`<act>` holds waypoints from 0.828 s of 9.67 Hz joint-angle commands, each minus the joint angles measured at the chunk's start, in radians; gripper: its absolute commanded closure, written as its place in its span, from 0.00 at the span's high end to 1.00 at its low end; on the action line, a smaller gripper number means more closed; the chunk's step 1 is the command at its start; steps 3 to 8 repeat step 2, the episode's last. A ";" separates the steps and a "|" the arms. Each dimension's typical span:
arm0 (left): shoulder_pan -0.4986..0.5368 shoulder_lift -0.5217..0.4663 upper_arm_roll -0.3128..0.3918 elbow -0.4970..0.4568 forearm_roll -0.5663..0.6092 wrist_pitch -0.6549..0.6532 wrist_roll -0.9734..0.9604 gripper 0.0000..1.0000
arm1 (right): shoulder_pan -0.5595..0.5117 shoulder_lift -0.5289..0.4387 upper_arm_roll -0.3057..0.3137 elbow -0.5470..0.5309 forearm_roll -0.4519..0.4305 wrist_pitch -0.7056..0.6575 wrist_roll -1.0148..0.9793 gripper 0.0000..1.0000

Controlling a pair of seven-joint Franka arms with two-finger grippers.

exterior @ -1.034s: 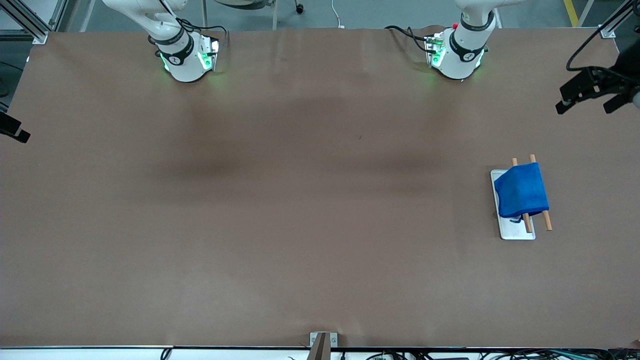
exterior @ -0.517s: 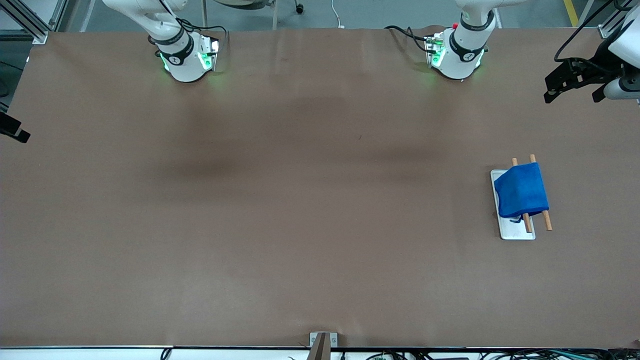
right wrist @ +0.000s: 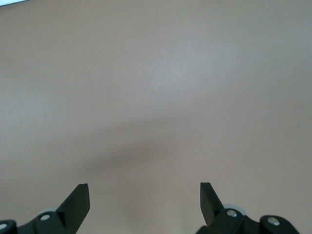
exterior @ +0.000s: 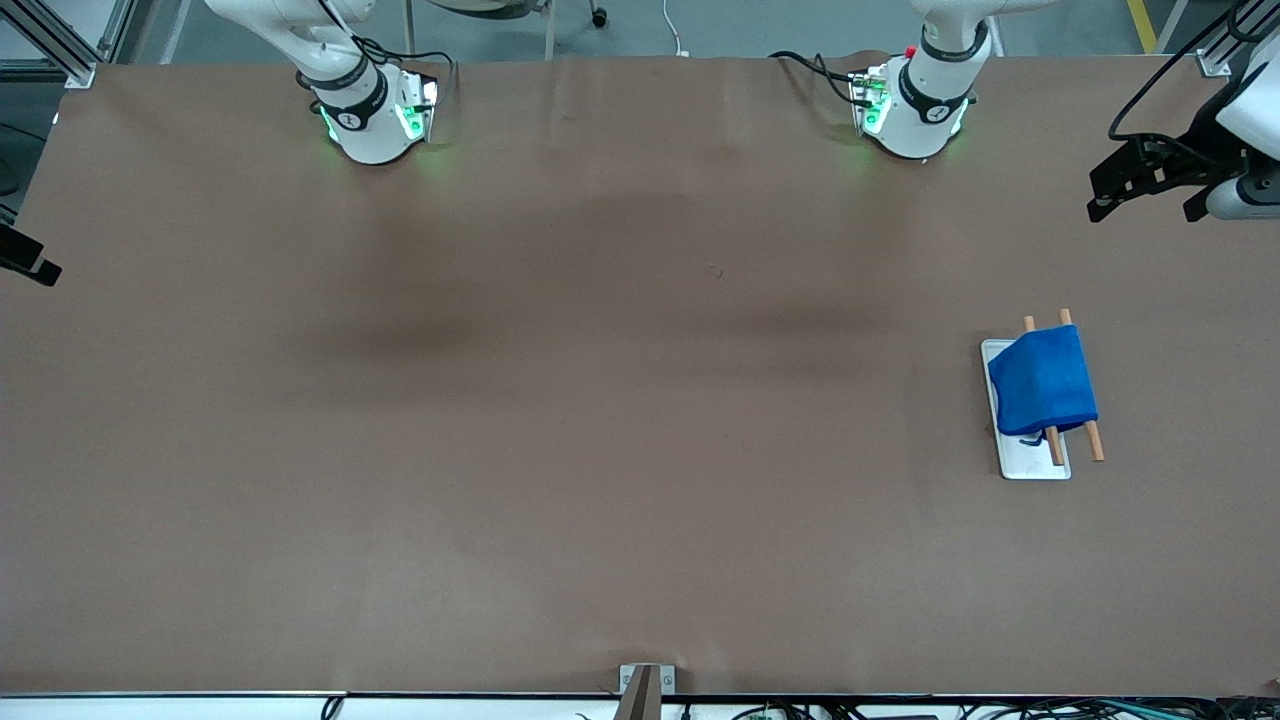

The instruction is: Right arm passes towel to left arm to hang

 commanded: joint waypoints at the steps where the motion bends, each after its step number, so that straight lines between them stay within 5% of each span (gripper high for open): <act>1: -0.009 0.020 -0.003 0.005 0.014 -0.023 0.008 1.00 | -0.020 -0.011 0.010 -0.020 0.002 0.005 0.002 1.00; 8: -0.009 0.020 -0.003 0.005 0.012 -0.023 0.011 1.00 | -0.020 -0.011 0.010 -0.020 0.004 0.005 0.002 1.00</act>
